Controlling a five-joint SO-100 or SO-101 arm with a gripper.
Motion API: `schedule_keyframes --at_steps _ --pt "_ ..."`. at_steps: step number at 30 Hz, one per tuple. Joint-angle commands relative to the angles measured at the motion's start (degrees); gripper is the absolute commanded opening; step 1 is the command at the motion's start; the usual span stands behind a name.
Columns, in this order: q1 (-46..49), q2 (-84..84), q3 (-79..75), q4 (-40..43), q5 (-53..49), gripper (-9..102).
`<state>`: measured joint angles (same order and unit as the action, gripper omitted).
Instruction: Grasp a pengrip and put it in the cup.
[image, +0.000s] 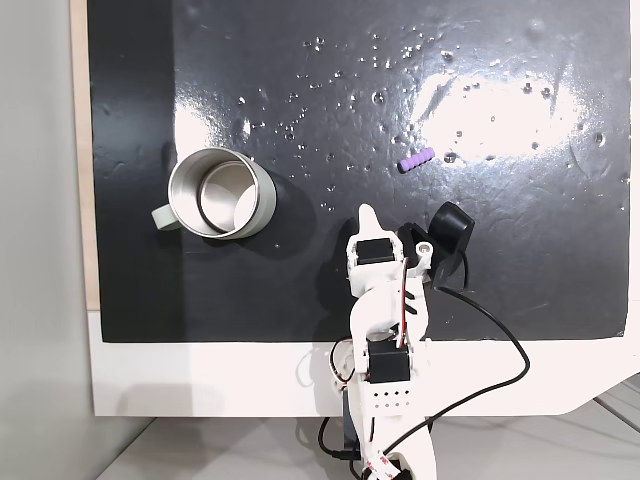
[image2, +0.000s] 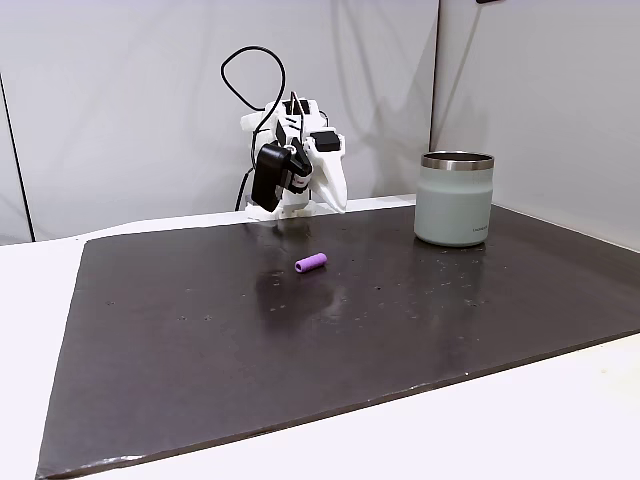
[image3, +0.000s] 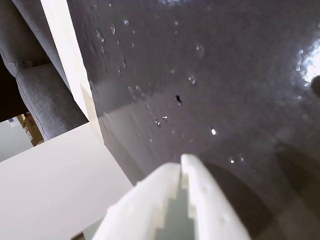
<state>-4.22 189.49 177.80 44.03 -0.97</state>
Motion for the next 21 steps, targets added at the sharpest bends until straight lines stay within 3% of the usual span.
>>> schedule_keyframes --at_steps 1,17,21 --pt "0.62 0.53 -0.18 0.09 1.49 0" --pt "0.00 0.53 -0.26 0.09 0.18 0" --pt "1.67 0.53 -2.72 3.16 -5.80 0"
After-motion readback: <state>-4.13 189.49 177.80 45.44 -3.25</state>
